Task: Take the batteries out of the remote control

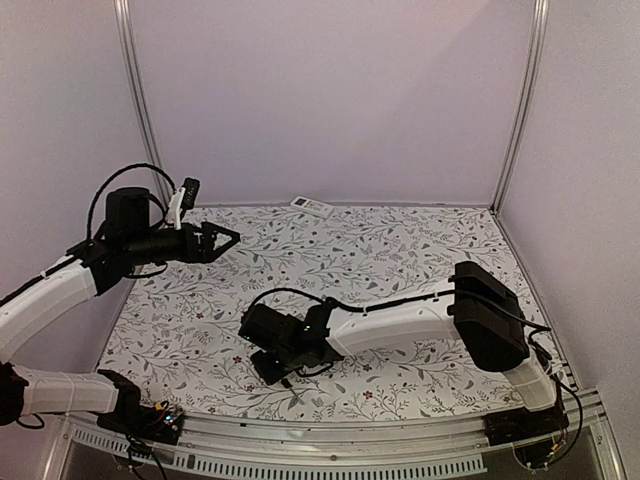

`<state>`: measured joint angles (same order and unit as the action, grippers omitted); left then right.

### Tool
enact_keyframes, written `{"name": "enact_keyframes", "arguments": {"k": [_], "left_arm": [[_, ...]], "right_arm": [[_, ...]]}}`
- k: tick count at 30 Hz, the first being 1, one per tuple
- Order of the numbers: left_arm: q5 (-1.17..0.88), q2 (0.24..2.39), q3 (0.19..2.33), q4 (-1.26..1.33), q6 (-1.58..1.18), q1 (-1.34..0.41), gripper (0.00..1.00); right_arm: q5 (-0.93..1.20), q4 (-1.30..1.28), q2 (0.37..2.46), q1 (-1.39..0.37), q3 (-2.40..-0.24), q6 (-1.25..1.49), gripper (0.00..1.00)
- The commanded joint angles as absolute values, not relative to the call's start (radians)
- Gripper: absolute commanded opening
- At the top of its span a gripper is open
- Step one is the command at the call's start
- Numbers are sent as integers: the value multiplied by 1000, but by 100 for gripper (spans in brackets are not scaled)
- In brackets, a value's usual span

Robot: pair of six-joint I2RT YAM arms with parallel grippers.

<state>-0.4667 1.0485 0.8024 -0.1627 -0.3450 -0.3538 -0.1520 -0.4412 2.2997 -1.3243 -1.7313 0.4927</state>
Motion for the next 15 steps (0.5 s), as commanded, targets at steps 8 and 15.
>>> {"name": "enact_keyframes", "arguments": {"k": [8,15], "left_arm": [[-443,1009,781,-166,-349,-341,100],[-427,939,759,-118,-356,-342,100]], "right_arm": [[-234,-480,2333,-1331,-1752,533,8],[-242,-392,2195,-1313,-1686,562,0]]}}
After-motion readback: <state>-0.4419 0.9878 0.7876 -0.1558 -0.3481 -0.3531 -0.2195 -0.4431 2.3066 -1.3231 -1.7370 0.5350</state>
